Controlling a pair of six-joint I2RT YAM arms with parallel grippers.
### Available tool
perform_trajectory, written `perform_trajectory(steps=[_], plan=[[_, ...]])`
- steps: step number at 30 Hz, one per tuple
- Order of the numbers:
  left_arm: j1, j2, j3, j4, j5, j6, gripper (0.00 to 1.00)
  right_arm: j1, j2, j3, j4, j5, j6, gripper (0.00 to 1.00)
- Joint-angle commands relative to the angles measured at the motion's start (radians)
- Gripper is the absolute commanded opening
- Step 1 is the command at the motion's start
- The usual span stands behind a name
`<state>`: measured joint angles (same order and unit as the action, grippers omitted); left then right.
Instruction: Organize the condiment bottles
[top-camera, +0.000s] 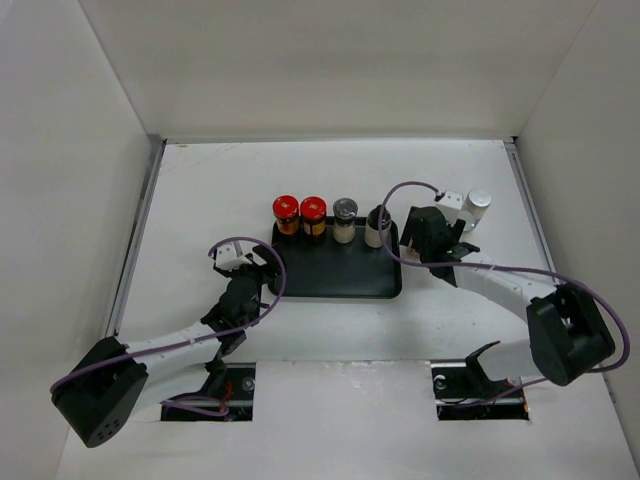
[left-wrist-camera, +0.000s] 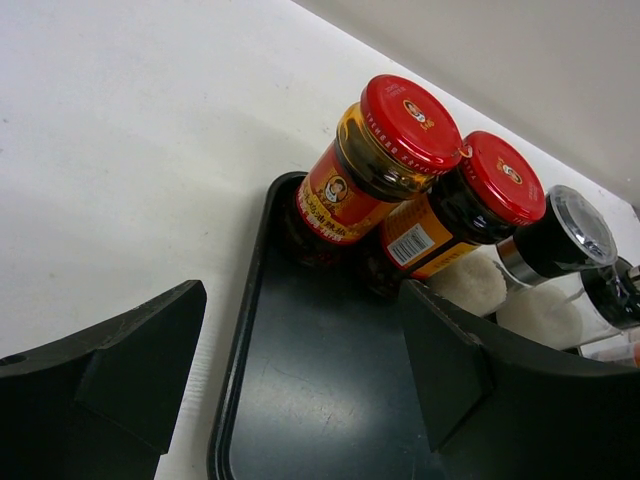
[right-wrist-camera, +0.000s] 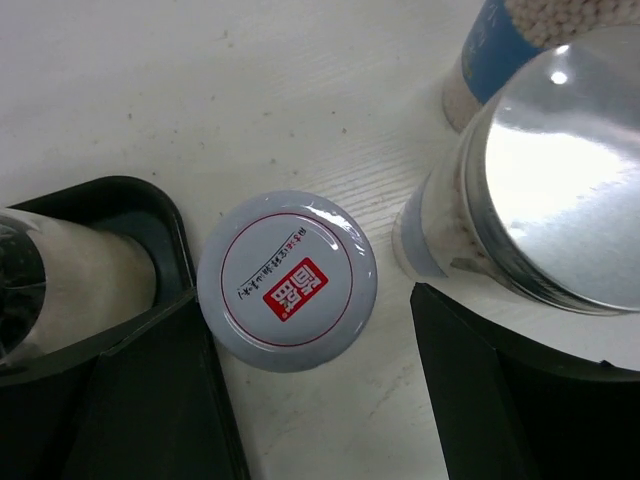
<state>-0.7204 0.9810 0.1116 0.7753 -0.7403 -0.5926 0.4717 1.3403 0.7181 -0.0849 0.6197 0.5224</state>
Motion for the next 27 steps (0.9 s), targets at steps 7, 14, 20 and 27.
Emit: perform_trajectory(steps=[7, 14, 20, 27], plan=[[0.0, 0.002, 0.023, 0.048, 0.009, -0.015, 0.78, -0.034, 0.065, 0.05, 0.171, 0.006, -0.042, 0.64], [0.005, -0.01, 0.017, 0.05, 0.007, -0.016, 0.78, 0.055, -0.154, 0.03, 0.13, 0.118, -0.127, 0.54], [0.008, -0.025, 0.011, 0.055, -0.001, -0.018, 0.77, 0.242, -0.181, 0.104, 0.037, 0.074, -0.085, 0.54], [0.06, -0.057, -0.003, 0.019, -0.076, -0.065, 0.77, 0.472, 0.112, 0.291, 0.252, -0.044, -0.068, 0.54]])
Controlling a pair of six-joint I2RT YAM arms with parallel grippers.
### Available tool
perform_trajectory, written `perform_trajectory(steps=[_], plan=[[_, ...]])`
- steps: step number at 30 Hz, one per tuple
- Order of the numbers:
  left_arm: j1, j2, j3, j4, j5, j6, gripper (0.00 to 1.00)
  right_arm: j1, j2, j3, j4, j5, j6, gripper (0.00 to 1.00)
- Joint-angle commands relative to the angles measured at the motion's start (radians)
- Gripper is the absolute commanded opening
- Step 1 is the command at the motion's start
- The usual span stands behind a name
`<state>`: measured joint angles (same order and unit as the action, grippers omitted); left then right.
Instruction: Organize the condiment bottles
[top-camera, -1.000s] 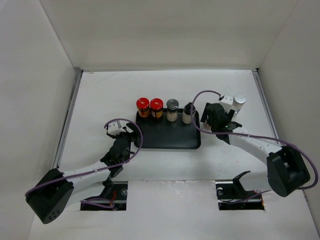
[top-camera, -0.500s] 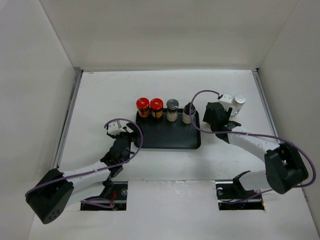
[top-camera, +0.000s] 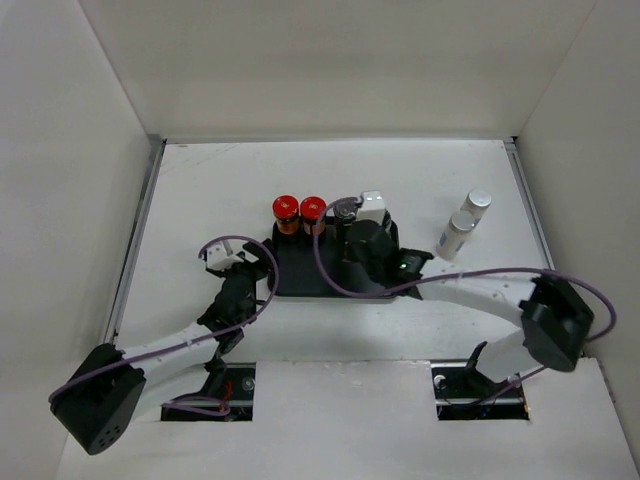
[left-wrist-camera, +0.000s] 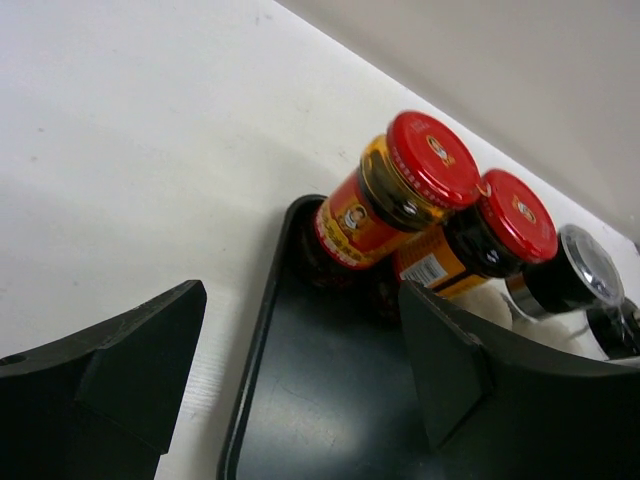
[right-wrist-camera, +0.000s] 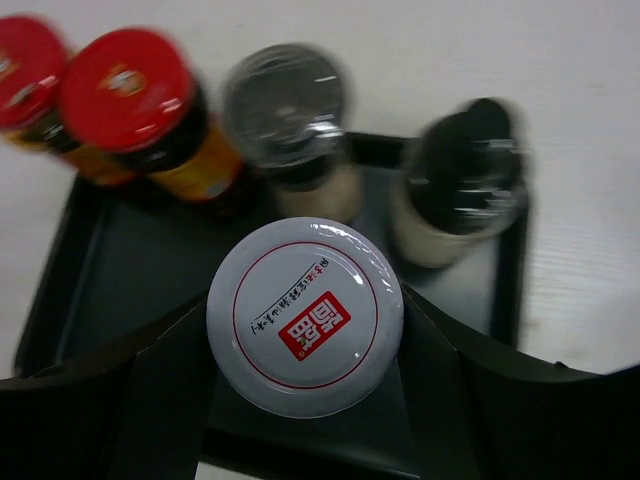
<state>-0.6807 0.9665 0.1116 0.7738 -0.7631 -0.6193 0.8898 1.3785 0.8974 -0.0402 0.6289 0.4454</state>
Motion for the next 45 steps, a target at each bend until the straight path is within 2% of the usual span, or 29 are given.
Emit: perform_trajectory(steps=[1, 7, 13, 15, 20, 22, 26, 27, 28, 30, 31, 32, 33, 34, 37, 38, 39, 42, 45], plan=[[0.03, -0.058, -0.004, 0.007, -0.074, -0.046, 0.77, 0.076, 0.121, 0.144, 0.238, -0.066, 0.001, 0.54], [0.068, -0.118, -0.006, -0.097, -0.137, -0.074, 0.78, 0.146, 0.359, 0.302, 0.296, -0.096, -0.017, 0.54], [0.092, -0.127, -0.006, -0.139, -0.137, -0.106, 0.79, 0.209, 0.494, 0.39, 0.307, -0.09, -0.019, 0.57], [0.092, -0.153, -0.015, -0.139, -0.128, -0.109, 0.79, 0.218, 0.514, 0.399, 0.296, -0.089, -0.016, 0.63], [0.092, -0.124, -0.007, -0.137, -0.117, -0.112, 0.8, 0.222, 0.472, 0.368, 0.272, -0.083, -0.01, 0.85], [0.094, -0.13, -0.01, -0.139, -0.101, -0.112, 0.8, 0.222, 0.411, 0.325, 0.261, -0.08, -0.007, 0.9], [0.086, -0.118, -0.004, -0.125, -0.075, -0.108, 0.8, 0.163, 0.167, 0.139, 0.257, -0.022, 0.007, 0.92], [0.083, -0.109, 0.0, -0.12, -0.044, -0.105, 0.79, 0.128, 0.101, 0.082, 0.253, 0.001, 0.007, 0.85], [0.083, -0.109, 0.002, -0.117, -0.004, -0.102, 0.77, 0.098, 0.05, 0.036, 0.247, 0.021, 0.009, 0.74], [0.089, -0.138, 0.005, -0.108, 0.068, -0.089, 0.7, -0.008, -0.082, -0.075, 0.197, 0.073, 0.044, 0.39], [0.088, -0.158, 0.01, -0.1, 0.09, -0.076, 0.65, -0.063, -0.151, -0.119, 0.145, 0.098, 0.079, 0.24], [0.082, -0.175, 0.014, -0.093, 0.105, -0.06, 0.59, -0.123, -0.207, -0.156, 0.09, 0.12, 0.111, 0.2], [0.076, -0.187, 0.016, -0.081, 0.123, -0.04, 0.54, -0.181, -0.252, -0.182, 0.041, 0.133, 0.134, 0.21], [0.063, -0.195, 0.017, -0.065, 0.136, -0.021, 0.49, -0.238, -0.289, -0.205, 0.002, 0.144, 0.145, 0.27], [0.028, -0.209, 0.008, -0.025, 0.153, 0.013, 0.47, -0.358, -0.349, -0.255, -0.03, 0.17, 0.119, 0.72], [0.027, -0.192, 0.004, -0.002, 0.15, 0.015, 0.47, -0.386, -0.358, -0.261, -0.029, 0.179, 0.102, 0.81], [0.027, -0.168, 0.0, 0.014, 0.147, 0.013, 0.48, -0.409, -0.364, -0.261, -0.036, 0.189, 0.089, 0.87], [0.03, -0.097, -0.001, 0.048, 0.145, 0.01, 0.53, -0.479, -0.371, -0.244, -0.058, 0.193, 0.047, 0.96], [0.02, -0.104, -0.001, 0.044, 0.143, 0.01, 0.56, -0.559, -0.316, -0.223, -0.043, 0.129, 0.006, 1.0]])
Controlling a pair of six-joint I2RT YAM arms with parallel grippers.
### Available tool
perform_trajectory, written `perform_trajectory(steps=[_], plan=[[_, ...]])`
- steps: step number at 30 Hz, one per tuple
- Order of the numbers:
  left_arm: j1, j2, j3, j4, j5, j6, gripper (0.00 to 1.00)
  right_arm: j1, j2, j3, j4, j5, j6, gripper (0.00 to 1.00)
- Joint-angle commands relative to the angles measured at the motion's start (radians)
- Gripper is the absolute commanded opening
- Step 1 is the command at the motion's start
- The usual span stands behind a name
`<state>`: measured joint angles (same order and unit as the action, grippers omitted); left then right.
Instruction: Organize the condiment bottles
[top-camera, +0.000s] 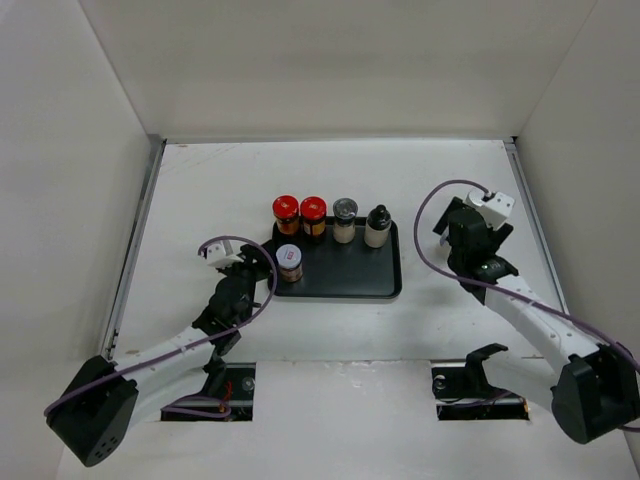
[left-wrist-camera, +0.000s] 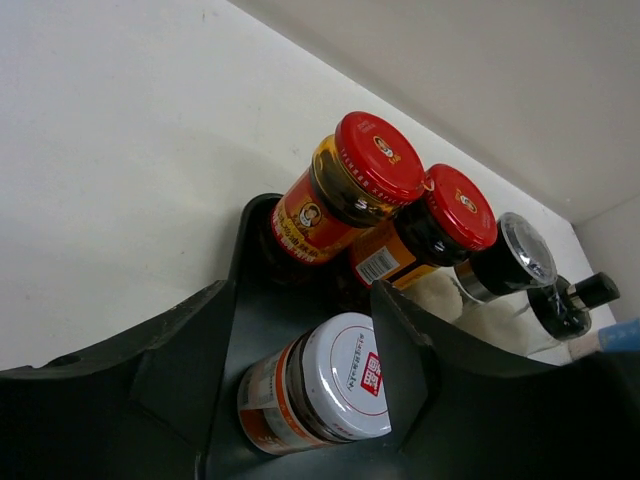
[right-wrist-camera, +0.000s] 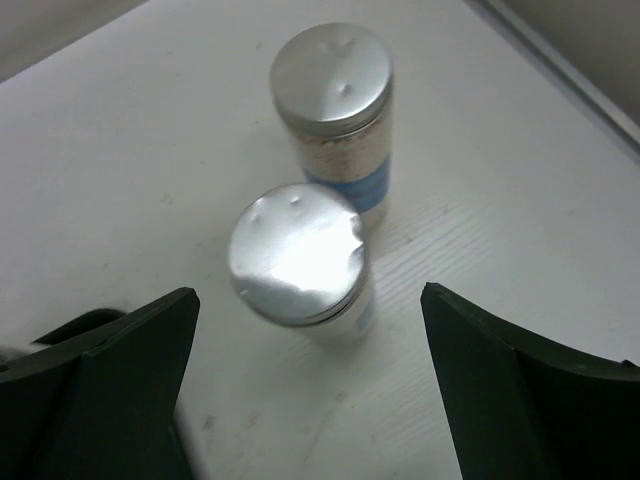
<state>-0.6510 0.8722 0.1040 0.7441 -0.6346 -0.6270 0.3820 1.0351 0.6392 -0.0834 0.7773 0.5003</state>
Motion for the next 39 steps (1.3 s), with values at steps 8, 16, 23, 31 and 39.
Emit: perform_trajectory(steps=[8, 16, 23, 31, 39], plan=[[-0.014, 0.001, 0.005, 0.084, 0.009, 0.018, 0.58, -0.11, 0.17, 0.132, 0.059, -0.158, -0.095, 0.96], [-0.014, 0.01, -0.001, 0.09, -0.014, 0.015, 0.58, -0.133, 0.181, 0.079, 0.155, -0.138, -0.098, 0.6], [-0.009, 0.005, -0.006, 0.093, -0.011, 0.015, 0.59, 0.026, -0.045, 0.082, 0.036, -0.055, -0.12, 0.54], [0.003, 0.057, 0.002, 0.109, -0.011, 0.007, 0.63, 0.422, 0.058, 0.201, 0.017, -0.044, -0.037, 0.55], [0.012, 0.03, -0.01, 0.098, -0.016, 0.007, 0.66, 0.602, 0.383, 0.388, 0.221, -0.096, -0.051, 0.57]])
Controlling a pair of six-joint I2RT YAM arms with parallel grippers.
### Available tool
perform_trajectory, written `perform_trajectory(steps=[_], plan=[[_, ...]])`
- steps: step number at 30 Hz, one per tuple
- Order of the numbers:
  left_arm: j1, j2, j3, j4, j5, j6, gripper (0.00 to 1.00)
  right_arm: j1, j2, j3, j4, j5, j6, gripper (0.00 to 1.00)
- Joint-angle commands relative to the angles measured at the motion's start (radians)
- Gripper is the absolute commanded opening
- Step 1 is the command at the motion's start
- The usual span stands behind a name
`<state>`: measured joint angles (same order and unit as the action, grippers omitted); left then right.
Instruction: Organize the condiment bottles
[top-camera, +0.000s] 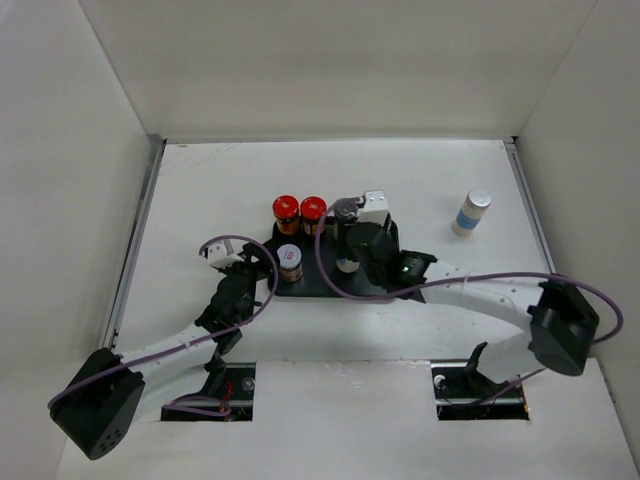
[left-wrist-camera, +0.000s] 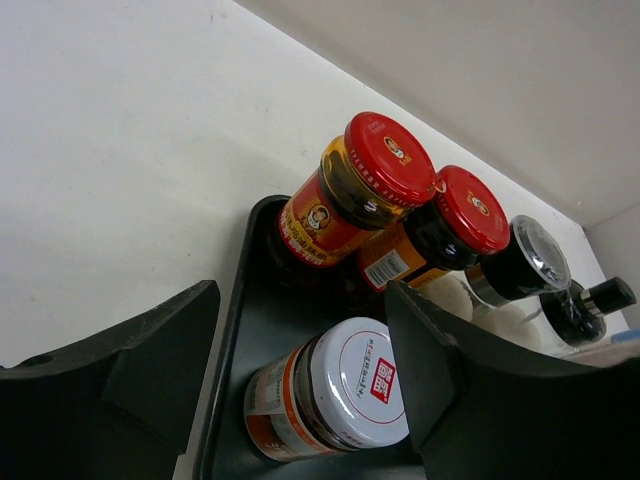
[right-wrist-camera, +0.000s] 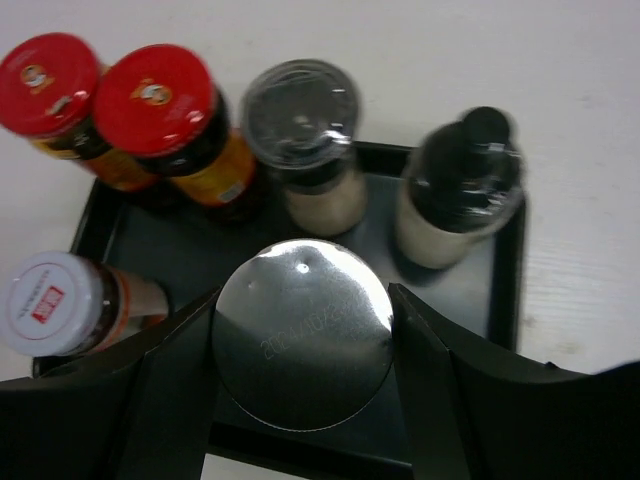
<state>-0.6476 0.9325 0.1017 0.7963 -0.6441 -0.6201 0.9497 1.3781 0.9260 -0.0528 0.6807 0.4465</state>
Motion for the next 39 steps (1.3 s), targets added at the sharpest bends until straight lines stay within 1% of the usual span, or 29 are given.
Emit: perform_trajectory(steps=[1, 4, 8, 10, 11, 13, 16, 18, 20, 22, 24, 25, 26, 28, 30, 32, 35, 39], plan=[[0.01, -0.029, -0.008, 0.046, -0.006, -0.001, 0.66, 0.048, 0.074, 0.117, 0.212, -0.004, 0.0, 0.57], [0.01, 0.002, -0.005, 0.05, -0.002, -0.001, 0.67, 0.08, 0.148, 0.151, 0.238, 0.003, -0.005, 0.58], [0.009, -0.023, -0.01, 0.046, -0.006, -0.003, 0.67, 0.109, 0.225, 0.175, 0.274, -0.003, 0.001, 0.58], [0.009, -0.006, -0.008, 0.052, -0.006, -0.004, 0.68, 0.128, 0.251, 0.188, 0.268, 0.006, -0.002, 0.6], [0.009, 0.0, -0.007, 0.052, -0.003, -0.004, 0.68, 0.132, 0.259, 0.189, 0.268, 0.014, -0.002, 0.63], [0.01, -0.007, -0.008, 0.046, 0.0, -0.004, 0.68, 0.142, 0.268, 0.185, 0.266, 0.019, -0.008, 0.76], [0.01, -0.021, -0.01, 0.049, -0.006, -0.004, 0.68, 0.145, 0.227, 0.162, 0.258, 0.022, -0.019, 0.9], [0.01, 0.005, -0.005, 0.055, -0.006, -0.004, 0.68, 0.145, 0.168, 0.133, 0.249, 0.025, -0.022, 0.96], [0.01, 0.003, -0.003, 0.046, 0.001, -0.004, 0.68, 0.113, 0.087, 0.084, 0.246, 0.031, -0.026, 0.99], [0.01, -0.014, -0.007, 0.046, -0.005, -0.006, 0.69, 0.061, 0.004, 0.021, 0.246, 0.04, -0.032, 1.0], [0.01, -0.006, -0.007, 0.053, -0.006, -0.006, 0.69, -0.028, -0.094, -0.057, 0.243, 0.057, -0.026, 1.0], [0.01, 0.003, -0.004, 0.055, -0.002, -0.006, 0.69, -0.083, -0.14, -0.096, 0.24, 0.066, -0.025, 0.99], [0.01, 0.011, -0.003, 0.054, 0.001, -0.006, 0.69, -0.173, -0.189, -0.134, 0.235, 0.077, -0.025, 0.99], [0.007, 0.003, -0.005, 0.049, 0.004, -0.006, 0.7, -0.308, -0.237, -0.159, 0.216, 0.088, -0.032, 1.0], [0.006, -0.003, -0.005, 0.055, -0.002, -0.007, 0.7, -0.48, -0.234, -0.15, 0.179, 0.092, -0.051, 1.0], [0.006, 0.012, 0.0, 0.055, -0.002, -0.007, 0.7, -0.602, -0.215, -0.124, 0.16, 0.077, -0.065, 1.0], [0.007, 0.005, -0.005, 0.047, 0.003, -0.007, 0.7, -0.72, -0.122, -0.06, 0.151, 0.017, -0.097, 1.0], [0.007, -0.011, -0.008, 0.049, -0.006, -0.007, 0.7, -0.805, 0.014, 0.022, 0.126, -0.036, -0.123, 1.0]])
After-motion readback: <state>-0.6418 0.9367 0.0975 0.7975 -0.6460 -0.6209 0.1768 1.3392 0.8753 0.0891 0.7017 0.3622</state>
